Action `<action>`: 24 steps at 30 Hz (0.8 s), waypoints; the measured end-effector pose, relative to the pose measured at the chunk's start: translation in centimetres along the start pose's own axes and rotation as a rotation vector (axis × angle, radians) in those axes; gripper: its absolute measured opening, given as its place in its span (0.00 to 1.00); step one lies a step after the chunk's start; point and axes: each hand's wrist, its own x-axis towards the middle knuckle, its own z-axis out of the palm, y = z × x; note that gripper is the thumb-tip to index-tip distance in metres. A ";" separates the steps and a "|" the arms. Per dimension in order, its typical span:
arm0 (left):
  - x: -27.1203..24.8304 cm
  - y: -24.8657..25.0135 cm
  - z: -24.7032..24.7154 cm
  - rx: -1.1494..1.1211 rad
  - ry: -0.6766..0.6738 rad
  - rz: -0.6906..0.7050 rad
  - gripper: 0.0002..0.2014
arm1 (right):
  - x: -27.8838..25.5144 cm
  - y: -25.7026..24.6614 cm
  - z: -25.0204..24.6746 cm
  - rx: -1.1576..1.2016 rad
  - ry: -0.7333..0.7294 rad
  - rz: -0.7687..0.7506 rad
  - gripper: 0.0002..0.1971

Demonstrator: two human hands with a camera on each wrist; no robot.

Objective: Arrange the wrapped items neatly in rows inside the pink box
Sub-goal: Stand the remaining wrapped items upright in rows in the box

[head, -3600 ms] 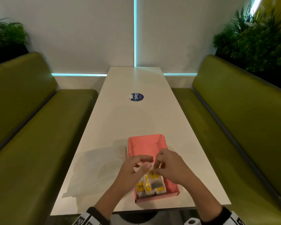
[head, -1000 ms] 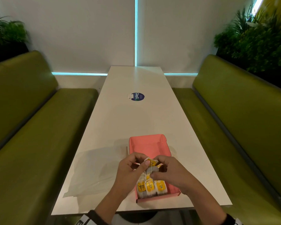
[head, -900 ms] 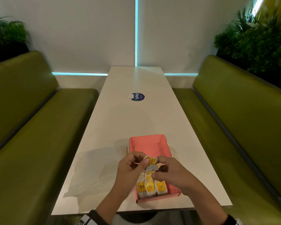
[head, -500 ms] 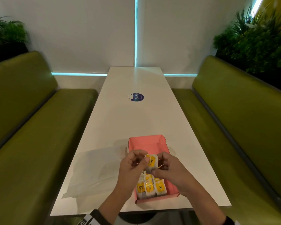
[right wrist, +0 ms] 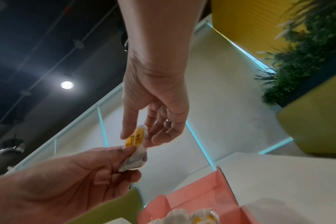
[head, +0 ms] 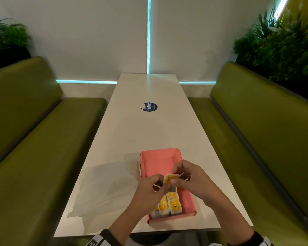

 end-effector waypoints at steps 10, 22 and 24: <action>-0.2 -1.9 0.5 0.359 -0.138 -0.058 0.15 | 2.7 2.3 -1.4 -0.658 -0.011 0.060 0.04; -2.4 -3.9 2.0 0.652 -0.441 -0.050 0.14 | 3.5 6.6 1.1 -0.973 0.028 0.158 0.04; -2.5 -4.1 2.1 0.652 -0.426 -0.043 0.14 | 3.6 7.0 1.5 -1.062 0.041 0.163 0.10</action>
